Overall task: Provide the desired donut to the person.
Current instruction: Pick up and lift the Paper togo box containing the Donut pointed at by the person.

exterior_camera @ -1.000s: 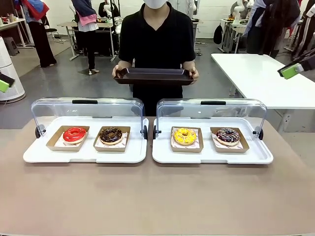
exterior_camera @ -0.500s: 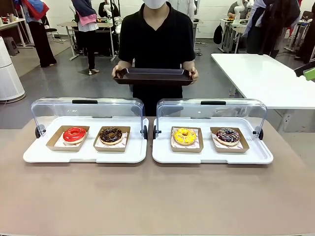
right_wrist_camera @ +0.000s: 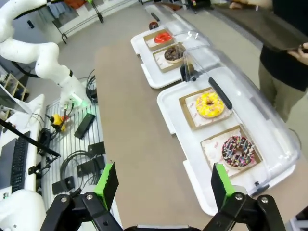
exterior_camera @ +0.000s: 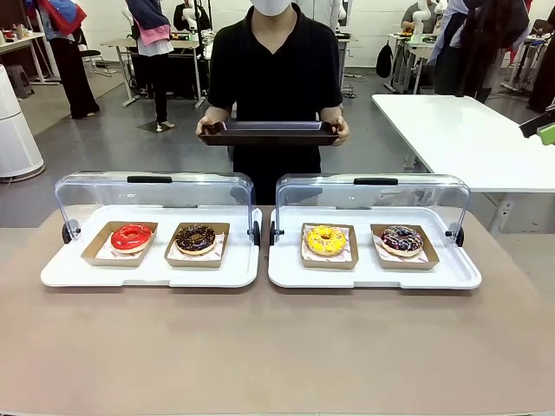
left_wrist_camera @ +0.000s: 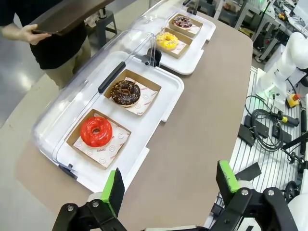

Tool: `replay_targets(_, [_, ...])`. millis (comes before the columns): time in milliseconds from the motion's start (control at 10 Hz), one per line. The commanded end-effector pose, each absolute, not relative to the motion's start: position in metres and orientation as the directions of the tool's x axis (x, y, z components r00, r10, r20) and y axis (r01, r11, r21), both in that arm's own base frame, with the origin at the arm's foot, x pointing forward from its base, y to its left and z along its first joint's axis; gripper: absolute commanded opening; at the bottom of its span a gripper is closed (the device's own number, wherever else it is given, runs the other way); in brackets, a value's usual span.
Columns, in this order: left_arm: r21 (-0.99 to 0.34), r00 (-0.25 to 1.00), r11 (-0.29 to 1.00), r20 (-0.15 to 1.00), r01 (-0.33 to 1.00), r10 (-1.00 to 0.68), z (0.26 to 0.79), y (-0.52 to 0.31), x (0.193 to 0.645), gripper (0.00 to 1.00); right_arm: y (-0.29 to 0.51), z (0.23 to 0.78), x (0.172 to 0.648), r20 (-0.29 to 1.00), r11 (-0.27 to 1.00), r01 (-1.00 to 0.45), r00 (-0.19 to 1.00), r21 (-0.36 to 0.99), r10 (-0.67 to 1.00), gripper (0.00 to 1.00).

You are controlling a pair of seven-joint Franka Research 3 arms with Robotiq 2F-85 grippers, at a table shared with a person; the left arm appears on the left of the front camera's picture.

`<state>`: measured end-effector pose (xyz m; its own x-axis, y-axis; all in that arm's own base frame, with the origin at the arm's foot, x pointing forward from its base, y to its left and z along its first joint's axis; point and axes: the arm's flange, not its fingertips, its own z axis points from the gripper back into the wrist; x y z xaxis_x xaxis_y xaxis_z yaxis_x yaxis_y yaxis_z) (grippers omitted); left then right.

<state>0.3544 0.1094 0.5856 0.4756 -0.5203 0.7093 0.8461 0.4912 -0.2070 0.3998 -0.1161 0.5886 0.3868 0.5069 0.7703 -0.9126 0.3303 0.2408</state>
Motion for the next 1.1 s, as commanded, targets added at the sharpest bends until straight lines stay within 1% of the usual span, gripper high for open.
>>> replay_targets(0, [-0.211,0.472,0.488,0.72,0.847,-0.509,0.5857,0.1123,0.3539,1.0,-0.1298,0.5886,0.3961,0.78,0.351,-0.904,0.399,0.245,0.481,1.0])
replay_targets(1000, [-0.211,0.472,0.488,0.72,0.847,-0.509,0.5857,0.1123,0.3539,1.0,-0.1298,0.5886,0.3961,0.78,0.351,-0.904,0.399,0.245,0.481,1.0])
